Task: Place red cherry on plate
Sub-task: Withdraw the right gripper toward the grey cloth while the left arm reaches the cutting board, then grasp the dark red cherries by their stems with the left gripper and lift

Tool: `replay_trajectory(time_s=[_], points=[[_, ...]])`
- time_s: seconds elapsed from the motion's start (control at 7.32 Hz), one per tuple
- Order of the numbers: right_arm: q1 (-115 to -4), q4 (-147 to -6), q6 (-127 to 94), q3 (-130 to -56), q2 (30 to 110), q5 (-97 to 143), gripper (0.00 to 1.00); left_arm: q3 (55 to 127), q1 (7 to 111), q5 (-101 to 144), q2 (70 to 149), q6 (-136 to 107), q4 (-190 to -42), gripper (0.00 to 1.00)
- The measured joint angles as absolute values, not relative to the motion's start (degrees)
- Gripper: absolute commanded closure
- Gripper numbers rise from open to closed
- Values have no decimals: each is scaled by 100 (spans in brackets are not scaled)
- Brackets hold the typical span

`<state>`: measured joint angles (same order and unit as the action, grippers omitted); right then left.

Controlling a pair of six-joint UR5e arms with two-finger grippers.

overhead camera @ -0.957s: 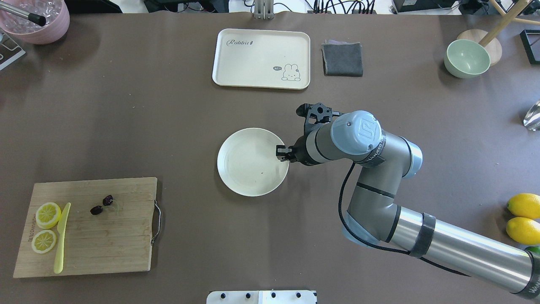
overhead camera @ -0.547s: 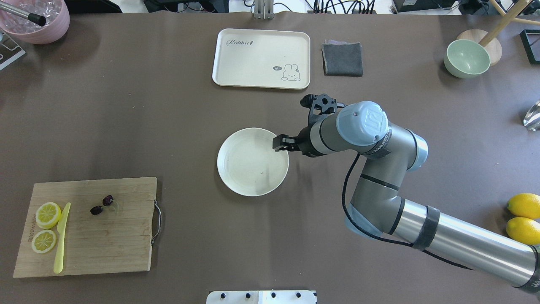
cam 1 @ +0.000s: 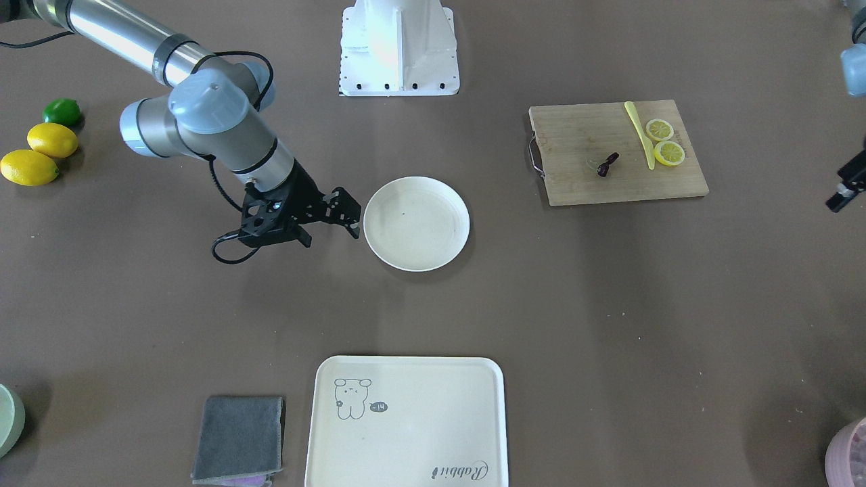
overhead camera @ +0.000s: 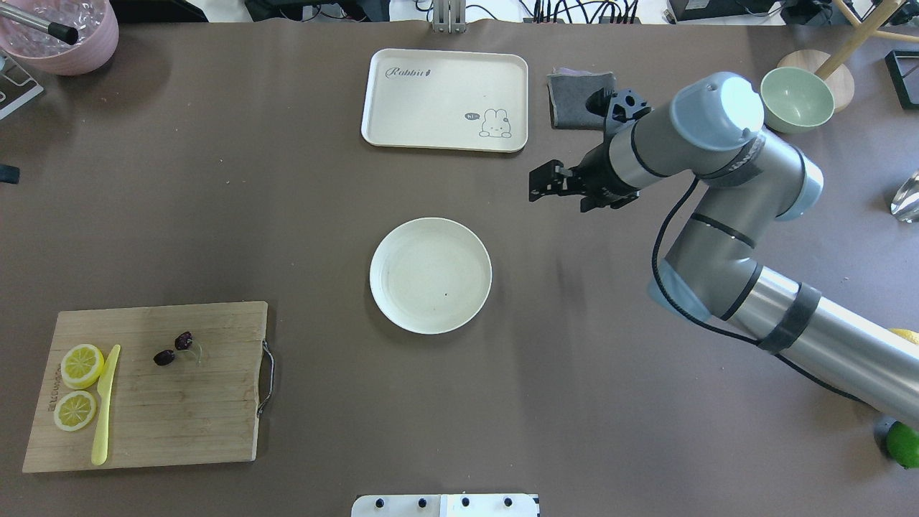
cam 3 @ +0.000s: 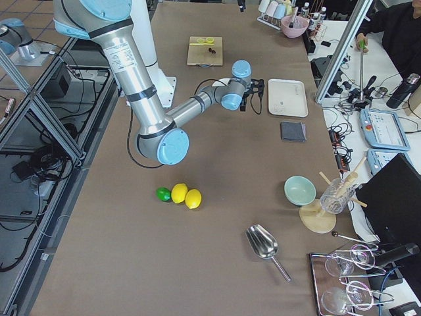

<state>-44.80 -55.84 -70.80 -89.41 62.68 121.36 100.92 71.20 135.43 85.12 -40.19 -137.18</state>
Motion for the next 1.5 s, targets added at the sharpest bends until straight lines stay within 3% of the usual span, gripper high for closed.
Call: replay_trajectory(time_s=[0.41, 0.82, 1.23, 1.37, 1.5], points=[[-5020, -5608, -6370, -8866, 6593, 12372, 0, 10957, 5595, 12219, 7835, -4152, -13794, 3], [-5172, -5585, -6089, -8742, 6709, 12368, 0, 11164, 4006, 10772, 7754, -4253, -13795, 3], [-5188, -5543, -6076, -8733, 6812, 12342, 0, 11168, 3177, 10487, 7789, -4530, -13865, 4], [-5189, -5541, -6074, -8730, 6846, 12318, 0, 11138, 3036, 10469, 7791, -4549, -13868, 19], [-5188, -5543, -6074, -8729, 6866, 12304, 0, 11104, 2965, 10462, 7792, -4550, -13869, 27]])
